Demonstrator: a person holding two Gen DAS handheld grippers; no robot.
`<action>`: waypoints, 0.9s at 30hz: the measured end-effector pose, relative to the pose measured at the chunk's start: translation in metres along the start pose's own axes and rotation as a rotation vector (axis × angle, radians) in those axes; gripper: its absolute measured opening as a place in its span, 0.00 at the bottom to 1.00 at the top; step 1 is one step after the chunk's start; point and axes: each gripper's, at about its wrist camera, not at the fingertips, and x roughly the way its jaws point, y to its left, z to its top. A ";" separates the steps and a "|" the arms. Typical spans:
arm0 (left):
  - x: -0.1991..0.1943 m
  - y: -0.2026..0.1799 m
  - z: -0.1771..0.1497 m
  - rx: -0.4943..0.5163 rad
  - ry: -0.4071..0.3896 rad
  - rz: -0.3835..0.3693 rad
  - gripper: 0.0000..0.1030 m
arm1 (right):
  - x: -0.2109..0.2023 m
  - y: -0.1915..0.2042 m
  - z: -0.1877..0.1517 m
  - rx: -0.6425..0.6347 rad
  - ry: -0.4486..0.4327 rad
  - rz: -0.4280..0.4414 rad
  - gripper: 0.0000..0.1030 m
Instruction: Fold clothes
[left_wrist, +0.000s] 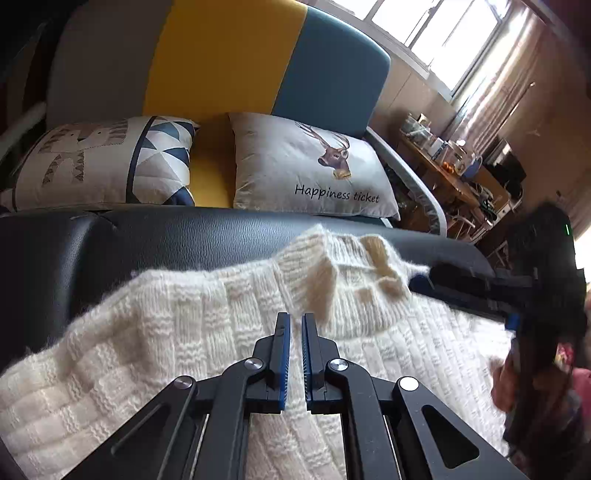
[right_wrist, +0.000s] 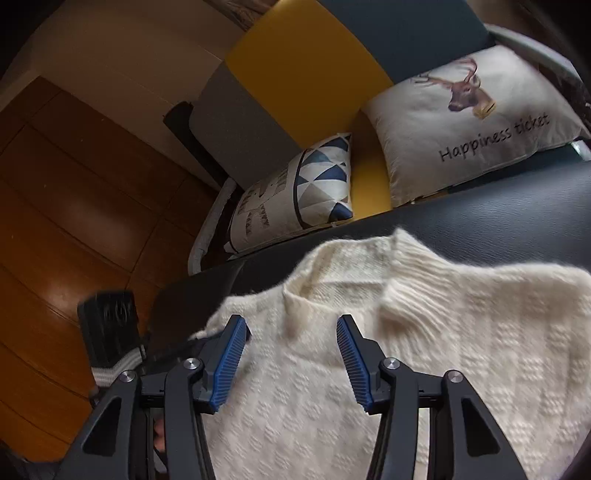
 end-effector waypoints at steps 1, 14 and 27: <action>0.002 -0.001 -0.005 0.017 0.011 0.007 0.05 | 0.015 0.000 0.009 0.026 0.039 0.003 0.52; 0.013 0.016 -0.027 -0.050 0.002 -0.040 0.07 | 0.113 0.005 0.050 0.116 0.103 -0.029 0.48; -0.022 0.050 -0.017 -0.103 -0.070 0.167 0.11 | 0.011 -0.011 -0.006 -0.130 0.096 -0.448 0.50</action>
